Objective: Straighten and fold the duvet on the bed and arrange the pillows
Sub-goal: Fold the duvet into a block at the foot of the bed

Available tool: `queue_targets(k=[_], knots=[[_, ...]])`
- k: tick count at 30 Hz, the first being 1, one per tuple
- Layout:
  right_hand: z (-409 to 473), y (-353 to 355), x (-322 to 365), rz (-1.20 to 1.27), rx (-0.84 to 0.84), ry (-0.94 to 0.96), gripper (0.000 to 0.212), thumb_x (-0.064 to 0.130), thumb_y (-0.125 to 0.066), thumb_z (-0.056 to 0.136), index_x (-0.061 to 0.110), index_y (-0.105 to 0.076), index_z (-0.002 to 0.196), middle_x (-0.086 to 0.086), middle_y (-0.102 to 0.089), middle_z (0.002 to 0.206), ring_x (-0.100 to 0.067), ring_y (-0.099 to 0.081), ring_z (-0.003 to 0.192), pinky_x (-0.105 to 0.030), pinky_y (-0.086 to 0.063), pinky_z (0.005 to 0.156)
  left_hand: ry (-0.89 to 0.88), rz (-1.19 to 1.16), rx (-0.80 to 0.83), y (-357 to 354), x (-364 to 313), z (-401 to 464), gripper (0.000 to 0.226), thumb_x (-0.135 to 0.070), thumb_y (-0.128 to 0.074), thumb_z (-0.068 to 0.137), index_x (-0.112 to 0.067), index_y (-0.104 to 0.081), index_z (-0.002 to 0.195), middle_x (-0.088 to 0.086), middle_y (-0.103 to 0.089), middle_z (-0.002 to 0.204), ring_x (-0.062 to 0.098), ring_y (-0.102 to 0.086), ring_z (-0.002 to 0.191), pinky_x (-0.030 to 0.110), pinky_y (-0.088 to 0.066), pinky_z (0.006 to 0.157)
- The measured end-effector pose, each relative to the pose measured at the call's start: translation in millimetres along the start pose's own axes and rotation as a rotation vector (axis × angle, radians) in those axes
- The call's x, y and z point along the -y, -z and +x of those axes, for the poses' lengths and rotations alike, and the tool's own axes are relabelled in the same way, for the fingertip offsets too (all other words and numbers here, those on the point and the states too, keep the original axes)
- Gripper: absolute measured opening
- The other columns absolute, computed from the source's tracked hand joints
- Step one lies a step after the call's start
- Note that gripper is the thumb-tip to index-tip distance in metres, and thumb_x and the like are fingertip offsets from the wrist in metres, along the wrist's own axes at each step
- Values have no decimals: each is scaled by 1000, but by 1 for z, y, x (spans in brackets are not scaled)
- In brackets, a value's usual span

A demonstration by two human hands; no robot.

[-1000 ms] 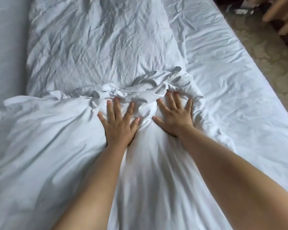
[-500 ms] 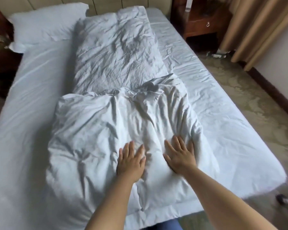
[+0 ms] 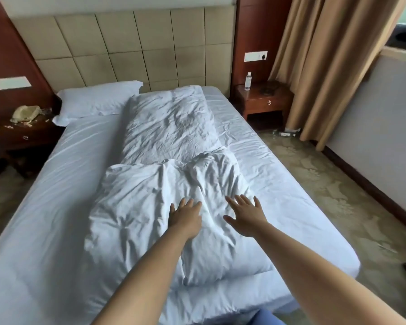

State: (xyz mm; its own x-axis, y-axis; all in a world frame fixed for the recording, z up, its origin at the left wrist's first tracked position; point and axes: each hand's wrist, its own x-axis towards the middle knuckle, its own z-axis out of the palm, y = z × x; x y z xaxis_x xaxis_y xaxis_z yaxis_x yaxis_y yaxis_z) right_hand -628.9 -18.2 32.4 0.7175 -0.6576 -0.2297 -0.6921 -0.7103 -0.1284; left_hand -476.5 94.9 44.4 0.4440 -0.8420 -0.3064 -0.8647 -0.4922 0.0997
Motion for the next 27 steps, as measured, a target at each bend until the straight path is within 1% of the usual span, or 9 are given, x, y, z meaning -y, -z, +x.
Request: queue_targets(k=[4, 8, 11, 14, 18, 20, 22, 25, 27], knots=[[13, 27, -28, -13, -27, 37, 67, 55, -35, 96, 28, -10, 153, -2, -15, 159, -18, -6, 148, -46, 1, 118, -12, 14, -27, 24, -17, 13, 50, -24, -30, 100, -23, -22, 150, -1, -13, 159, 18, -5, 147, 45, -8, 118], [40, 56, -72, -29, -41, 121, 68, 53, -38, 96, 25, -14, 152, -2, -18, 158, -18, -8, 147, -46, -1, 118, -32, 11, -118, 49, -43, 45, 44, -21, -35, 97, -20, -40, 141, -3, -34, 150, 16, -23, 141, 37, -24, 113], [69, 81, -110, -55, -46, 185, 67, 52, -38, 96, 24, -15, 152, -2, -21, 157, -18, -10, 147, -45, -1, 118, 23, -3, -159, 67, -73, 74, 40, -22, -37, 96, -17, -48, 135, -2, -42, 144, 17, -32, 136, 33, -33, 107], [93, 106, -150, -30, -40, 253, 66, 52, -38, 96, 24, -16, 151, 0, -21, 157, -17, -10, 147, -44, -3, 119, 96, -47, -139, 83, -113, 104, 39, -23, -41, 96, -18, -50, 133, -1, -42, 145, 18, -33, 136, 34, -36, 106], [124, 133, -194, -36, -18, 343, 67, 52, -39, 96, 24, -16, 152, -1, -19, 158, -18, -8, 147, -43, -2, 119, 181, -64, -109, 96, -161, 137, 39, -24, -43, 93, -20, -52, 131, 0, -43, 143, 21, -35, 134, 36, -35, 107], [137, 140, -213, -29, -13, 354, 67, 53, -39, 96, 25, -15, 152, -1, -18, 158, -17, -7, 147, -43, -2, 119, 210, -60, -90, 99, -179, 149, 41, -26, -43, 93, -20, -50, 132, 1, -41, 144, 23, -35, 134, 37, -34, 108], [146, 144, -229, -29, 7, 351, 67, 53, -39, 96, 25, -15, 152, 0, -16, 159, -16, -7, 147, -43, -2, 120, 224, -28, -64, 99, -191, 157, 43, -26, -43, 93, -21, -46, 136, 1, -38, 147, 22, -32, 136, 35, -33, 109], [154, 150, -250, -46, 15, 335, 68, 52, -40, 95, 25, -14, 152, 0, -14, 159, -16, -5, 147, -42, -1, 120, 214, -19, -48, 99, -203, 171, 46, -26, -41, 96, -22, -39, 142, 1, -27, 154, 21, -24, 141, 34, -26, 113], [159, 154, -264, -41, 4, 307, 68, 52, -40, 95, 26, -13, 152, 0, -14, 159, -17, -5, 148, -41, -1, 120, 185, -17, -65, 103, -211, 183, 47, -25, -40, 96, -22, -38, 143, 2, -26, 154, 20, -22, 142, 35, -25, 114]])
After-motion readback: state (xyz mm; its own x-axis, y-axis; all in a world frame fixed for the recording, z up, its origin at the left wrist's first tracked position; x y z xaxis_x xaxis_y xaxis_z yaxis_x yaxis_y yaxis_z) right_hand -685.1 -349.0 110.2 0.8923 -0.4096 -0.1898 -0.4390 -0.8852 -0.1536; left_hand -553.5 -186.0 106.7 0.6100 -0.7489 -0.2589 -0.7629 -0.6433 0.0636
